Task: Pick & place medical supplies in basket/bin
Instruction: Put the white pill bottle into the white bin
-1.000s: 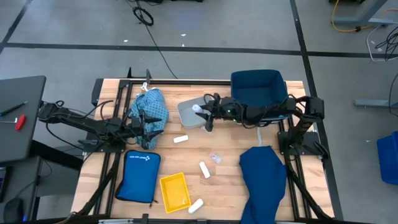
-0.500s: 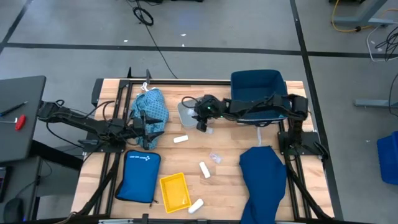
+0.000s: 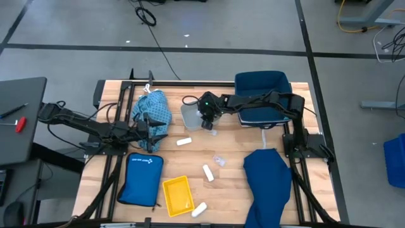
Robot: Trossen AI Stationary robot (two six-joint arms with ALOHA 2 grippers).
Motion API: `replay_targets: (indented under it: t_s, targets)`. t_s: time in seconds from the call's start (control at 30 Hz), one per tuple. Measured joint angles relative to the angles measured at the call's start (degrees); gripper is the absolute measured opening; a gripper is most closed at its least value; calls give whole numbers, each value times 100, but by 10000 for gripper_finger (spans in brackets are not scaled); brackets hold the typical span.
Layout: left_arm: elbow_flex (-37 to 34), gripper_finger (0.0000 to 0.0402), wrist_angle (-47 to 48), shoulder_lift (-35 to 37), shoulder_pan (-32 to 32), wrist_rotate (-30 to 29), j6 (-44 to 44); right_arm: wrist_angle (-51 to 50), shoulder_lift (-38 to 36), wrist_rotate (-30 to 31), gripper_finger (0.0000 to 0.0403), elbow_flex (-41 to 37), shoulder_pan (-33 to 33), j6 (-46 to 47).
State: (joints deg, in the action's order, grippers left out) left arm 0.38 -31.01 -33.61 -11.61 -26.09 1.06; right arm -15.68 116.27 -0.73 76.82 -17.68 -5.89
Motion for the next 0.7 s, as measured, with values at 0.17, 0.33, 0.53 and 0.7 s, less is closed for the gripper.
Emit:
replay_targets:
  t_s: [0.17,0.33,0.53,0.7]
  targets:
    - [-2,261,-8,-33,2,0,0,-91,0,-9,135,0,-19,-3]
    - [0,261,-6,-31,4,0,16,-103,0,-22,191,0,-19,-47]
    - [-1,261,-4,-31,4,0,36,-161,0,-151,212,0,-18,-193]
    - [0,261,-3,-31,4,0,42,-114,-10,-142,205,0,53,-344]
